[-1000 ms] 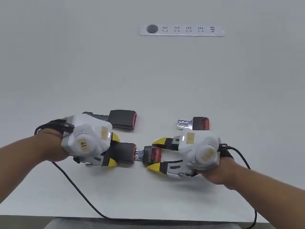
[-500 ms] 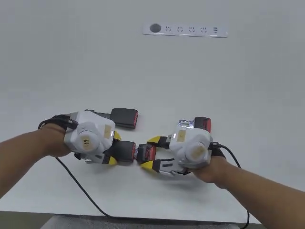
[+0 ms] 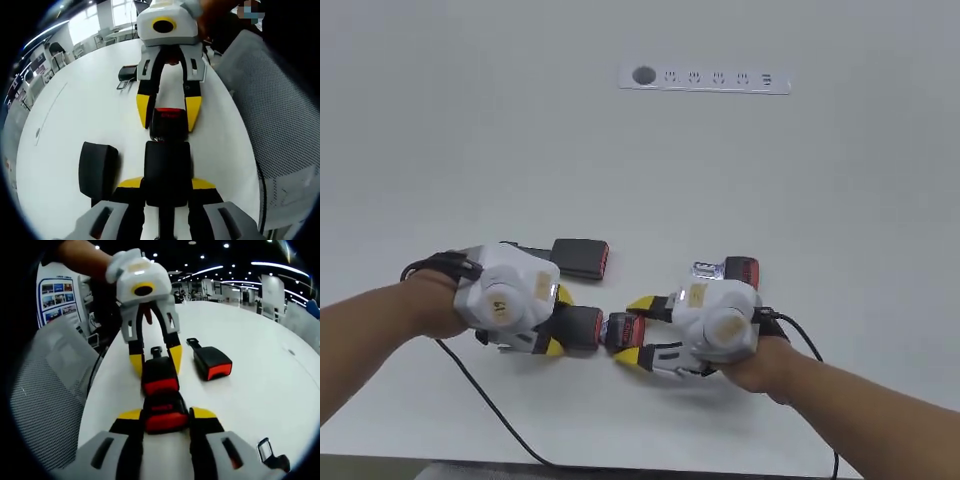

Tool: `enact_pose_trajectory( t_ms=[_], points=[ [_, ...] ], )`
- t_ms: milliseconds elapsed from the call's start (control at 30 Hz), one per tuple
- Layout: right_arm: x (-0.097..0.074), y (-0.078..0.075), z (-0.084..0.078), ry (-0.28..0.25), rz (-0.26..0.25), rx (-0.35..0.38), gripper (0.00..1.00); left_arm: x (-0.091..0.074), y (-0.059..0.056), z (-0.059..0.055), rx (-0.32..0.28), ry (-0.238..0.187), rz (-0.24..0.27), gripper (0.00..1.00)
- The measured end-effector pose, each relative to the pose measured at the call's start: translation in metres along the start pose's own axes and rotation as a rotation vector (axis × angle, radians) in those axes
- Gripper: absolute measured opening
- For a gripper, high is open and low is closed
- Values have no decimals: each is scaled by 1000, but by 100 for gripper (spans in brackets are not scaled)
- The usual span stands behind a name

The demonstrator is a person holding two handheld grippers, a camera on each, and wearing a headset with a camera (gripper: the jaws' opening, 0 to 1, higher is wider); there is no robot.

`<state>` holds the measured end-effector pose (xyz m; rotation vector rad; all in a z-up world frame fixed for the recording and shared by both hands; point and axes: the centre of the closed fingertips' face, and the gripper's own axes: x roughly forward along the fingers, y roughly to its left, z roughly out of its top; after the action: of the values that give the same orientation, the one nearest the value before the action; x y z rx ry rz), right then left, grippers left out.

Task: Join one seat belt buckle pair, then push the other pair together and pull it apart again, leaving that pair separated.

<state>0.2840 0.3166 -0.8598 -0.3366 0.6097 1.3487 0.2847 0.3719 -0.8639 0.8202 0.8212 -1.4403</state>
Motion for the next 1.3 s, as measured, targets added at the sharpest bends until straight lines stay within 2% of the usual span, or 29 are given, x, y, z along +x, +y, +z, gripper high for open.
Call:
enact_pose_trajectory(
  t_ms=[333,433,600,800,1300],
  points=[
    [-3,2,1,-20,26,-38,35,-2,-2,0,10,-55,-10,34],
    [-4,2,3,-75,42,21,35,-3,-2,0,10,-76,-7,33],
    [-4,2,1,-78,48,-9,34,-4,-2,0,-4,-101,-14,33],
    [-4,2,1,-102,38,0,34,-4,-3,0,1,-105,-22,33],
    [-5,2,0,-103,37,0,34,-4,-4,-1,22,-103,-35,33]
  ],
)
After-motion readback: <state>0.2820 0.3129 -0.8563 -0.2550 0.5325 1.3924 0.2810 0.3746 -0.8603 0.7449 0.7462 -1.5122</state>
